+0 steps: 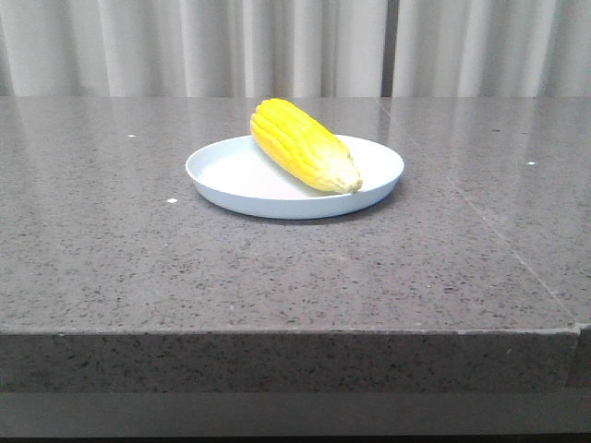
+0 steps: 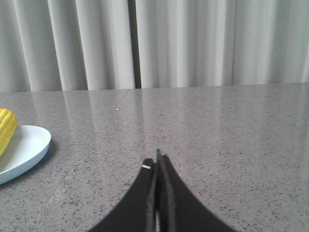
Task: Place corn on plate with both arms
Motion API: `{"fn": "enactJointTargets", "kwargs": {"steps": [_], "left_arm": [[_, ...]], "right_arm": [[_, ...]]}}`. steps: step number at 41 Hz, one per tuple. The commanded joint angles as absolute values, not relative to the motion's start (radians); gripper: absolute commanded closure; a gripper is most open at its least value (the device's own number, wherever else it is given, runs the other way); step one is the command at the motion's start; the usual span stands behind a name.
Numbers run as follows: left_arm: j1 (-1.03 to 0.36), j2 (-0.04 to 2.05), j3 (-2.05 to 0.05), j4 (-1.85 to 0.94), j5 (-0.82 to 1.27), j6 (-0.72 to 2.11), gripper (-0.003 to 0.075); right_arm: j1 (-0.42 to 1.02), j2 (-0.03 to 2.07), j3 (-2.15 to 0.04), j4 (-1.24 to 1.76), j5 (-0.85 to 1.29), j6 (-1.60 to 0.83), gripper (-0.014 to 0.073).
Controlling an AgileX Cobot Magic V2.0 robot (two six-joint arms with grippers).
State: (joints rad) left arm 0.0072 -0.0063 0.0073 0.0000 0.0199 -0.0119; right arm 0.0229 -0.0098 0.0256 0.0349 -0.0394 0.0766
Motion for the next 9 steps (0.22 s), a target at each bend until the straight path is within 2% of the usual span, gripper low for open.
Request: {"fn": "enactJointTargets", "kwargs": {"steps": [1,9], "left_arm": [[0.001,-0.021,0.032,0.0,-0.061,-0.018,0.0741],[0.001,-0.021,0.032,0.0,-0.061,-0.018,0.0741]], "right_arm": [[0.016,-0.028,0.005,0.022,-0.118,0.078,0.068],[0.016,-0.028,0.005,0.022,-0.117,0.078,0.068]]}}
